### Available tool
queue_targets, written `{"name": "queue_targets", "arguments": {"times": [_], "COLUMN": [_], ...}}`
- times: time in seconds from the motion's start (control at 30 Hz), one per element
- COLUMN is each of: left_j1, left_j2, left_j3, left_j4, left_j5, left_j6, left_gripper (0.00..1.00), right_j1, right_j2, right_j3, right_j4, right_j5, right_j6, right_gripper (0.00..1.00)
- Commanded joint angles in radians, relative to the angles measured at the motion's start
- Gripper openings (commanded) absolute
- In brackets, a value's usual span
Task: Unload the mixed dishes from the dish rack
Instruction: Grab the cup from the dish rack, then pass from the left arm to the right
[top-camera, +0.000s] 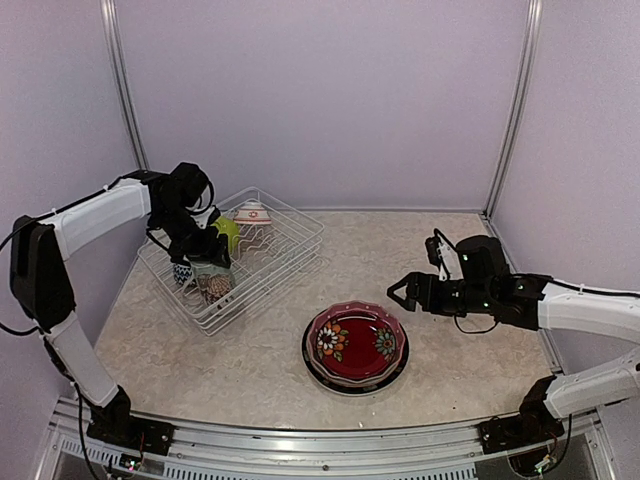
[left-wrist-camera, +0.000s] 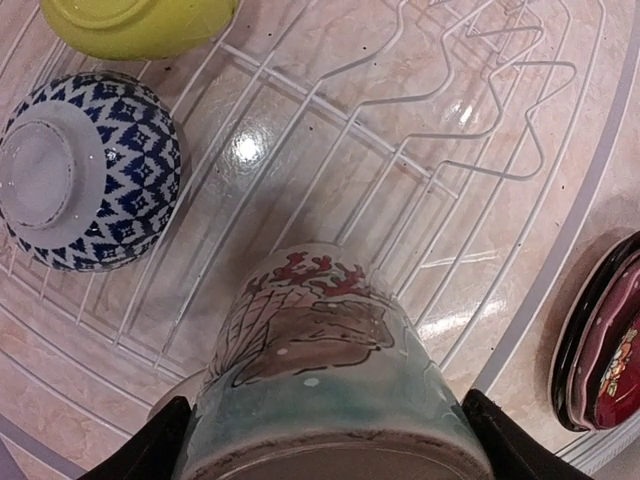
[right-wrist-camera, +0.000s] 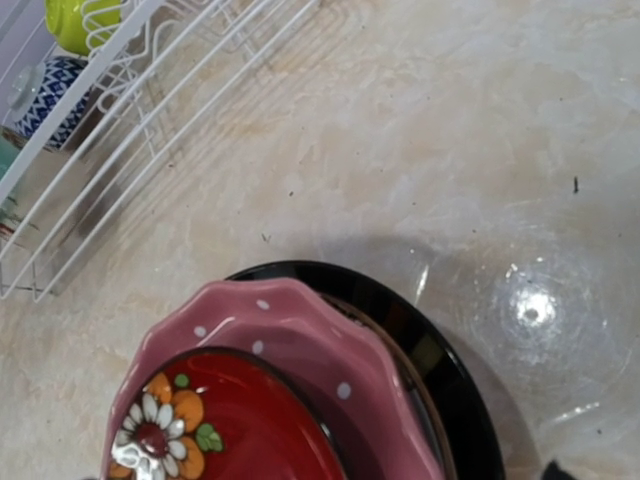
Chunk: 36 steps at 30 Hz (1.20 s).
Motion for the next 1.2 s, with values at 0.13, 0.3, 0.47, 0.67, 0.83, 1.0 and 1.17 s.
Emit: {"name": "queue_targets", "arguments": {"times": [0.13, 0.3, 0.47, 0.67, 0.83, 1.0, 1.17], "left_j1": [-0.007, -0.002, 0.019, 0.040, 0.056, 0.056, 0.048], "left_j2": [-0.080, -0.107, -0.111, -0.133, -0.139, -0.142, -0.165], "left_j3": [0.161, 0.230, 0.293, 0.336, 0.331, 0.270, 0.127], "left_j4": [-0.017, -0.028, -0.030, 0.028, 0.146, 0.353, 0.695], "left_j5": [0.032, 0.044, 0.084, 0.201, 0.396, 0.577, 0.726], "left_j6": [-0.005, -0.010, -0.037, -0.097, -0.210, -0.371, -0.605], "left_gripper": [0.04, 0.00, 0.00, 0.00, 0.00, 0.00, 0.00], "right_j1": [-0.007, -0.007, -0.007, -0.004, 0.009, 0.038, 0.063], "right_j2": [0.040, 0.052, 0.080, 0.134, 0.174, 0.224, 0.278], "right_j3": [0.049, 0.042, 0.049, 0.097, 0.149, 0.195, 0.234], "right_j4": [-0.017, 0.005, 0.048, 0.068, 0.141, 0.274, 0.463], "right_j5": [-0.006, -0.019, -0.048, -0.086, -0.122, -0.205, -0.277], "right_j6": [-0.005, 0.006, 0.013, 0.014, 0.031, 0.066, 0.104], "right_gripper": [0.92, 0.92, 0.92, 0.92, 0.92, 0.92, 0.92]}}
